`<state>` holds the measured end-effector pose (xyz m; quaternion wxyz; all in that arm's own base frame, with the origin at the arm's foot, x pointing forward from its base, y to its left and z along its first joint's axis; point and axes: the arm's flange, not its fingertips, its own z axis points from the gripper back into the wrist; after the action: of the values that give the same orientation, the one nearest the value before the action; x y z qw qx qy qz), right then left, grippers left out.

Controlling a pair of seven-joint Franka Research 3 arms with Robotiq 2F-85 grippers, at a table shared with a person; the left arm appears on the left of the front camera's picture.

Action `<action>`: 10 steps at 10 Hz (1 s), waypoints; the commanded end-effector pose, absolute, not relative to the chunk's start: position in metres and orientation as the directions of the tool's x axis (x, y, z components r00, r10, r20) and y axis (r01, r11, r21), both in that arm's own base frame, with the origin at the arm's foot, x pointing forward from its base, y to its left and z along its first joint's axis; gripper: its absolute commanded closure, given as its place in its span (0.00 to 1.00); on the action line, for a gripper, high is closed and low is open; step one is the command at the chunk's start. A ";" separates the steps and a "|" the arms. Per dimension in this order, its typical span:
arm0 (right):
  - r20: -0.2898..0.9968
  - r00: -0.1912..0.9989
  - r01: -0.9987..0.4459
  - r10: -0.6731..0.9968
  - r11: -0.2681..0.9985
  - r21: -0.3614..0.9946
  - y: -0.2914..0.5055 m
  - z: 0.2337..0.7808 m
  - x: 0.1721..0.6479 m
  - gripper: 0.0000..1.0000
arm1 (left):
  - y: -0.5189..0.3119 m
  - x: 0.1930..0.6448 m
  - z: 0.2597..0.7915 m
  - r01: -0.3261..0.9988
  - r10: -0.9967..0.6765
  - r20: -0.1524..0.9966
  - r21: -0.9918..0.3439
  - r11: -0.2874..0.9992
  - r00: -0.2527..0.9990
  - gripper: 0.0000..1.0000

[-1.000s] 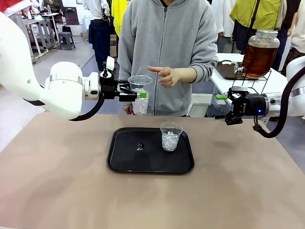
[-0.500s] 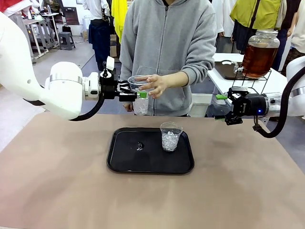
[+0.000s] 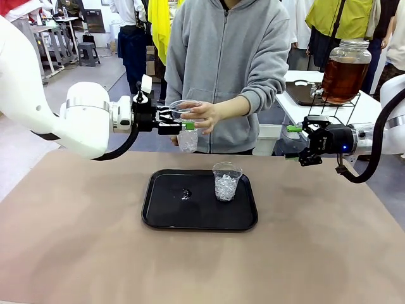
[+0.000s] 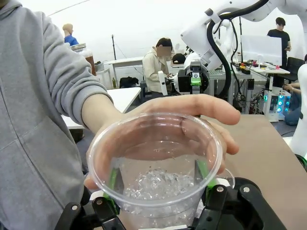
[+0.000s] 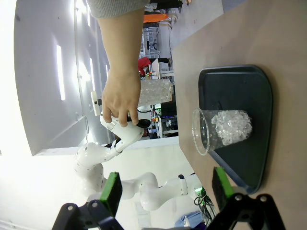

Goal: Pour the drink into the iced cup.
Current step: Open the gripper to release the iced cup you were holding.

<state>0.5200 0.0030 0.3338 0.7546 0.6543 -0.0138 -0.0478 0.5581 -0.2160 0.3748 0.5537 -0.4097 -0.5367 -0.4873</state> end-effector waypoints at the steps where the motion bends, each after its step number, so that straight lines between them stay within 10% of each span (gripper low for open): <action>1: -0.039 0.995 0.052 -0.091 0.138 0.989 0.003 0.335 0.520 0.00 | -0.217 0.556 0.379 0.979 -0.099 0.993 0.082 0.186 -0.064 0.22; 10: -0.039 0.995 0.052 -0.091 0.138 0.989 0.003 0.335 0.520 0.00 | -0.215 0.558 0.376 0.978 -0.097 0.994 0.066 0.197 -0.047 0.12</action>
<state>0.5200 0.0030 0.3338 0.7546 0.6543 -0.0138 -0.0478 0.5586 -0.2156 0.3749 0.5539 -0.4095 -0.5370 -0.4870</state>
